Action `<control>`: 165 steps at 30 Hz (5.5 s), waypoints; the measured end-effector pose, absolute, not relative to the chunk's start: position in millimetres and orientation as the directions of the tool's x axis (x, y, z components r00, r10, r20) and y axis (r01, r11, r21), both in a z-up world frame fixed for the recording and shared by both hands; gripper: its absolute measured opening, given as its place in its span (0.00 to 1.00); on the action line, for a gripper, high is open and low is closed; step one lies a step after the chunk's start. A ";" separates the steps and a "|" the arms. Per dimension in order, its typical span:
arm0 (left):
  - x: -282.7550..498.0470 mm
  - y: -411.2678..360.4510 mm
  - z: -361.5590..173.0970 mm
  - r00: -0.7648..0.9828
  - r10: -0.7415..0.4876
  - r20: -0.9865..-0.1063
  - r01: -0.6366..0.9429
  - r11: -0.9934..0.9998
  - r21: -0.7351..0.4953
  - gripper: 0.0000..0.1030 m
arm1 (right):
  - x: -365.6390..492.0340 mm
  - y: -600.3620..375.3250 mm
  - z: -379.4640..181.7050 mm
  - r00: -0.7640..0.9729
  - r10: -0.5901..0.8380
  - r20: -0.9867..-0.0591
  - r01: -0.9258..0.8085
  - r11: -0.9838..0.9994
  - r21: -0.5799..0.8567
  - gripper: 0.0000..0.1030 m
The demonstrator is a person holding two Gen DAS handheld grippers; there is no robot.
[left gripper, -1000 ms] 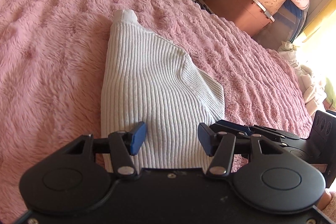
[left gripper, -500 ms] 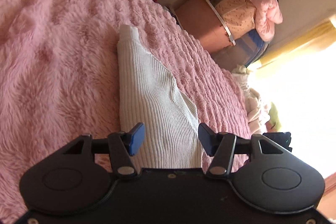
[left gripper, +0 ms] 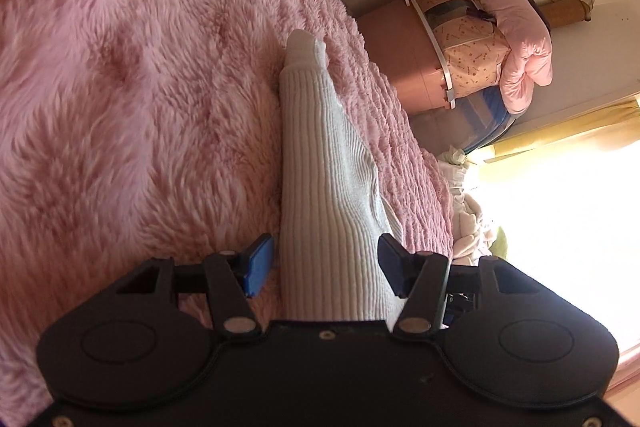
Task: Fold small clothes
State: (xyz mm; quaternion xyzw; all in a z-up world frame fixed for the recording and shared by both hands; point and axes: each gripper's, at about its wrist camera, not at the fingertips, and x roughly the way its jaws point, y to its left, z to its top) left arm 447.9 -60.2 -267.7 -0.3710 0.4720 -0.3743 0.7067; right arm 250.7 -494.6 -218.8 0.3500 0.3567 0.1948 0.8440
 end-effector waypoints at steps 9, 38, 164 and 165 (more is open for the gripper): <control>468.6 -81.7 -282.8 0.217 -0.896 -0.386 0.192 0.427 -0.883 0.59 | 263.9 -498.5 -243.0 0.640 0.641 -0.424 -0.090 0.611 0.787 0.69; 486.4 -140.8 -273.0 0.165 -0.907 -0.388 0.278 0.420 -0.864 0.43 | 304.1 -462.9 -239.1 0.635 0.658 -0.404 -0.035 0.547 0.836 0.51; 231.0 -36.3 -189.5 0.628 -0.409 -0.662 0.290 0.913 -0.288 0.59 | 253.3 -202.2 -173.8 0.743 0.219 -0.633 -0.262 0.965 0.027 0.09; 232.9 -36.5 -191.1 0.629 -0.407 -0.663 0.288 0.913 -0.287 0.59 | 258.1 -203.3 -179.3 0.739 0.214 -0.638 -0.257 0.966 0.026 0.09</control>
